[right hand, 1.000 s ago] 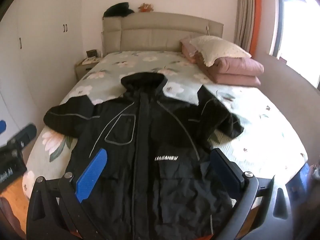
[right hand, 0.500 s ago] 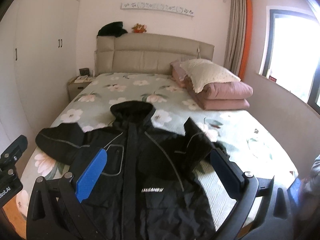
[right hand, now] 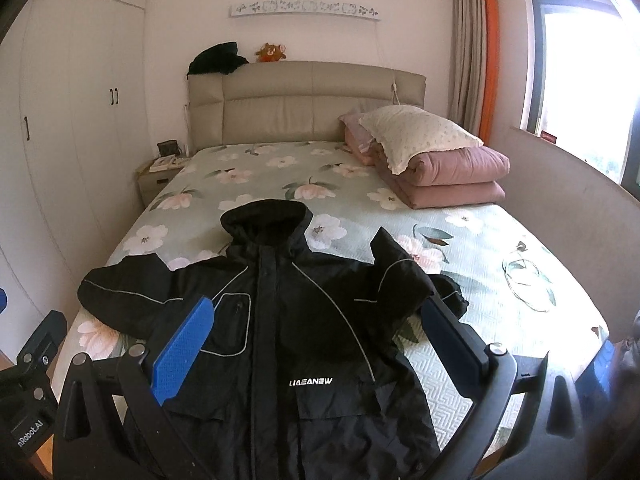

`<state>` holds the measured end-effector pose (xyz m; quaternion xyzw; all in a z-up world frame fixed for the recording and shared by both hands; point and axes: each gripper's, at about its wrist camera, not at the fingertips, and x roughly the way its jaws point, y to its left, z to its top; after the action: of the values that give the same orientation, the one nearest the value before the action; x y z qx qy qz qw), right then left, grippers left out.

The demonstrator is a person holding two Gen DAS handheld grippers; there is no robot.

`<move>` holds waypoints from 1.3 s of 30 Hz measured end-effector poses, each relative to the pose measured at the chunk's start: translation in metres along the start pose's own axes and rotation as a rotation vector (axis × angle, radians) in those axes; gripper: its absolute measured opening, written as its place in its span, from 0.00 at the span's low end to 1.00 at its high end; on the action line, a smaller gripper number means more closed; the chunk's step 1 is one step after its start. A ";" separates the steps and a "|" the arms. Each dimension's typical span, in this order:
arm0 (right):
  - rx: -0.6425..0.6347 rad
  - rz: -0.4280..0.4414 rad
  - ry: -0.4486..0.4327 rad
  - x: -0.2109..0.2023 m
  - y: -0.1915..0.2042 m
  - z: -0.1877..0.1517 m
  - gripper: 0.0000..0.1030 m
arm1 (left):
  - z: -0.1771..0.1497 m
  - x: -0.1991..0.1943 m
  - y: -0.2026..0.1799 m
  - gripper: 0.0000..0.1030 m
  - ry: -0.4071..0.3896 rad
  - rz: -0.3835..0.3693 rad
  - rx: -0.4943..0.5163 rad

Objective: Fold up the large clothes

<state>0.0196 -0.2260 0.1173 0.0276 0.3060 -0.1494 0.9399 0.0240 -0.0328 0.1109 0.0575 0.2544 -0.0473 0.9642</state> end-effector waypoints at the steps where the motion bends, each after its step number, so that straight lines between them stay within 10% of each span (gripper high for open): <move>1: -0.002 0.000 0.001 0.000 0.001 -0.001 1.00 | 0.000 0.002 0.001 0.95 0.003 -0.001 0.001; 39: 0.047 -0.064 0.159 0.043 -0.014 -0.068 1.00 | -0.076 0.056 -0.028 0.95 0.117 -0.078 0.010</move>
<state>0.0104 -0.2413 0.0375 0.0517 0.3769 -0.1837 0.9064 0.0322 -0.0537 0.0146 0.0549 0.3123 -0.0824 0.9448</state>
